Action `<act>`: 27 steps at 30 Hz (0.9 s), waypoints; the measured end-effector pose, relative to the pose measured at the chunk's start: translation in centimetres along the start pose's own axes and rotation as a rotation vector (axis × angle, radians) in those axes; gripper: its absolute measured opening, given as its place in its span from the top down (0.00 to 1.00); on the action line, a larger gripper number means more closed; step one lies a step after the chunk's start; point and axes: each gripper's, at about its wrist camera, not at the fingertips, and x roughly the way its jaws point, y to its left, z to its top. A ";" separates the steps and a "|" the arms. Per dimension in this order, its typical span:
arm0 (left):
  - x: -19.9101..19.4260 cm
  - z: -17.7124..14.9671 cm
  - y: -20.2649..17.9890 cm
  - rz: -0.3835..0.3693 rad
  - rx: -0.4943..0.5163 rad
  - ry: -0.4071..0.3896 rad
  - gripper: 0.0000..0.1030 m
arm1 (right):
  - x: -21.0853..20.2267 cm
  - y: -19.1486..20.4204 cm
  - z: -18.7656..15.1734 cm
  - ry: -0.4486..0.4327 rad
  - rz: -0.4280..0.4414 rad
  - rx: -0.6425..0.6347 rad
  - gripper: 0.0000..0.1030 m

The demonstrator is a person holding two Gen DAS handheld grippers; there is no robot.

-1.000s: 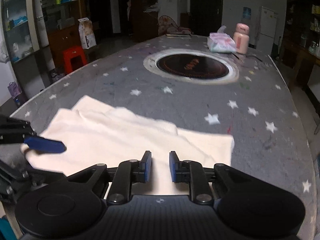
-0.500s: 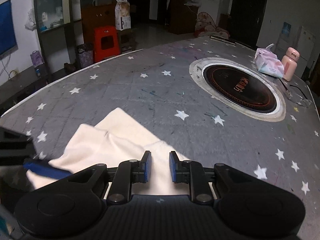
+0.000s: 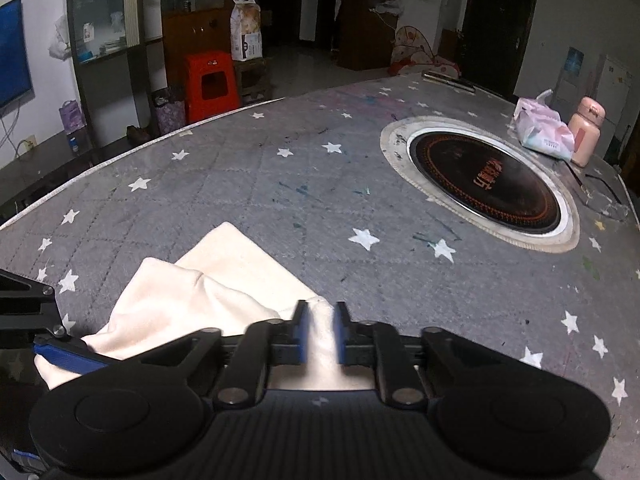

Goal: Fold clothes
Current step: 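Press and smooth the folded sweatshirt with the right gripper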

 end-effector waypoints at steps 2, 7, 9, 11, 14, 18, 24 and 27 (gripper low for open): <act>0.0 0.0 0.0 0.000 0.000 0.001 0.40 | -0.2 0.1 0.3 -0.022 -0.017 -0.010 0.95; -0.1 0.0 0.0 0.002 0.003 0.002 0.39 | 0.5 -0.5 0.0 -0.035 -0.050 0.017 0.95; -0.1 0.1 0.0 0.001 0.004 0.007 0.39 | 0.7 -0.8 0.0 -0.035 -0.040 0.032 0.94; -0.1 0.3 0.0 0.000 0.007 0.013 0.39 | 0.3 -1.0 0.1 -0.041 -0.030 0.042 0.91; -0.2 0.8 0.1 0.001 0.005 0.014 0.39 | -0.8 -1.4 0.2 -0.053 -0.017 0.058 0.86; -0.5 1.4 0.8 0.013 -0.006 -0.002 0.38 | -3.1 -1.7 -0.5 -0.075 -0.030 0.080 0.86; -0.4 1.8 3.5 0.063 -0.077 0.004 0.39 | -4.5 -3.1 -3.4 -0.045 -0.075 0.139 0.86; -1.3 1.9 4.5 0.104 -0.099 -0.012 0.39 | -5.3 -3.6 -4.5 -0.057 -0.085 0.179 0.86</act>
